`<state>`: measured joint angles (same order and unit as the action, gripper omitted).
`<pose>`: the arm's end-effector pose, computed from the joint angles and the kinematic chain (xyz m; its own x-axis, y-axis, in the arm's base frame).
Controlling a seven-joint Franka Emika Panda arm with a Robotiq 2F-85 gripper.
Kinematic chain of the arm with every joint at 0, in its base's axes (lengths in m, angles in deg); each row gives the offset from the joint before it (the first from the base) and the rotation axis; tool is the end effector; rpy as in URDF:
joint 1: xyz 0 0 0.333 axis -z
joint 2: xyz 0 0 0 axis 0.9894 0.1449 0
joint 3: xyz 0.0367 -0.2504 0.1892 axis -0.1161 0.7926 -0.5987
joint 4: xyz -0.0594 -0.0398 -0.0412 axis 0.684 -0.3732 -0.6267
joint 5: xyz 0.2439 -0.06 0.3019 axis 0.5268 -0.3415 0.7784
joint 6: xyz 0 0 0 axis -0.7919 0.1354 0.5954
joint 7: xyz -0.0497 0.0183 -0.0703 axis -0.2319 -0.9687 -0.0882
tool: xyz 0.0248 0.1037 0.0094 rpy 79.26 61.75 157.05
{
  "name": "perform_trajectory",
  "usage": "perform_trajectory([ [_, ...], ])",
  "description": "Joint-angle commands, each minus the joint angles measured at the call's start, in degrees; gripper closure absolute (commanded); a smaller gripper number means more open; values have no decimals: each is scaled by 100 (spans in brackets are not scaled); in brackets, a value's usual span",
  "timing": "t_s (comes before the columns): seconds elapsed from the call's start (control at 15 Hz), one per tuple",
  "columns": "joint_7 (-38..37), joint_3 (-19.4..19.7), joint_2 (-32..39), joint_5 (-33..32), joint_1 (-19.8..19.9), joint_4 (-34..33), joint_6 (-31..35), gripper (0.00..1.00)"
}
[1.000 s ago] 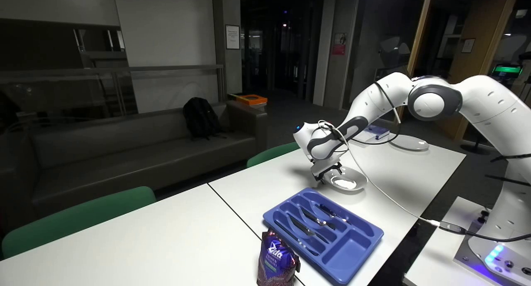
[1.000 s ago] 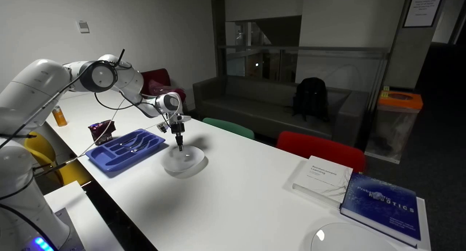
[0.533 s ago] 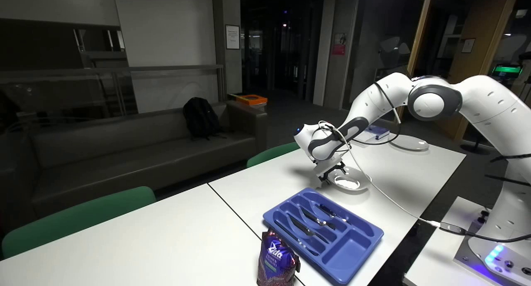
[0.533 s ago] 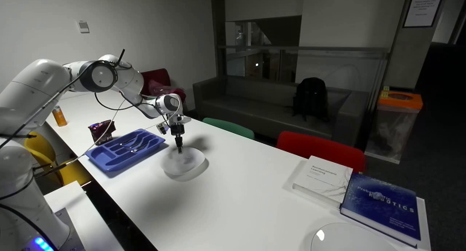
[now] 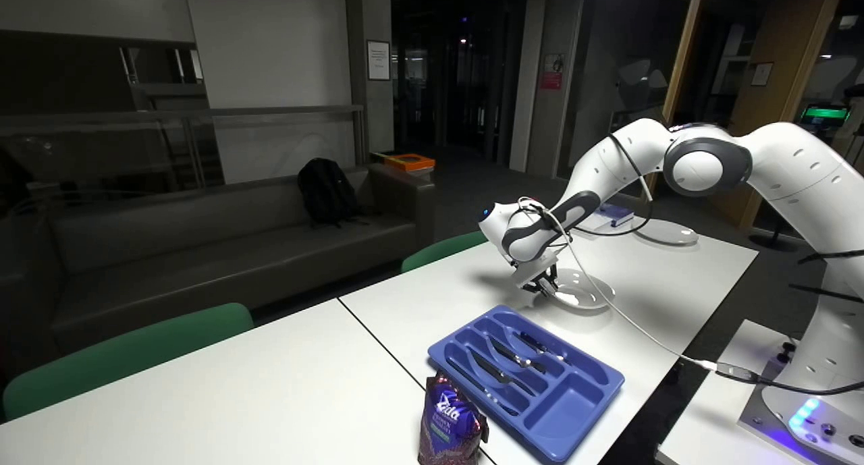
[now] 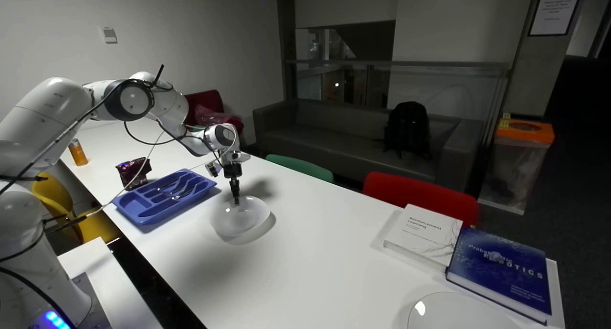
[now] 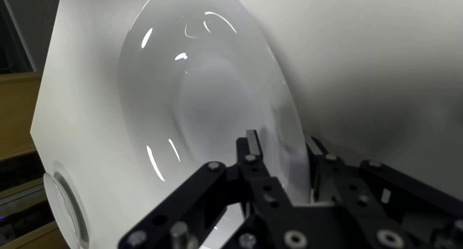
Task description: Move the white plate
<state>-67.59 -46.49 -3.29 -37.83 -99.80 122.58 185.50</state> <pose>0.6363 0.1220 0.1285 0.8381 -0.5455 0.0013 -0.4209 -0.6451 0.6377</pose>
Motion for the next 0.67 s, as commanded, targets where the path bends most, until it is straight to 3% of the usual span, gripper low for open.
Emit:
perform_trajectory([
  [0.0, 65, 66, -247, -156, -57, 293, -13, 100],
  [0.6, 137, 51, -333, -148, -53, 337, -331, 98],
])
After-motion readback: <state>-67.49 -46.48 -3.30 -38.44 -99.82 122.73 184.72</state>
